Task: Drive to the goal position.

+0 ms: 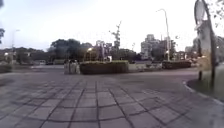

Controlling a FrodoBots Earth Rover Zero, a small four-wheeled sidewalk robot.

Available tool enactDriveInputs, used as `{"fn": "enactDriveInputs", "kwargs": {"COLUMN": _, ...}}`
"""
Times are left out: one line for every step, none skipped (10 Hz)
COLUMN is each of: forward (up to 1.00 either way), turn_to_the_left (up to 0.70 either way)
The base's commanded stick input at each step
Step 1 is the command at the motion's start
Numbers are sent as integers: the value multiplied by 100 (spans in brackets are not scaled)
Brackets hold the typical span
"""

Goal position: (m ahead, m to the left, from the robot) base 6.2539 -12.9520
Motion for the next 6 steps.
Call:
{"fn": "enactDriveInputs", "kwargs": {"forward": 70, "turn_to_the_left": -17}}
{"fn": "enactDriveInputs", "kwargs": {"forward": 70, "turn_to_the_left": -34}}
{"fn": "enactDriveInputs", "kwargs": {"forward": 70, "turn_to_the_left": -35}}
{"fn": "enactDriveInputs", "kwargs": {"forward": 70, "turn_to_the_left": -35}}
{"fn": "enactDriveInputs", "kwargs": {"forward": 70, "turn_to_the_left": -35}}
{"fn": "enactDriveInputs", "kwargs": {"forward": 70, "turn_to_the_left": -35}}
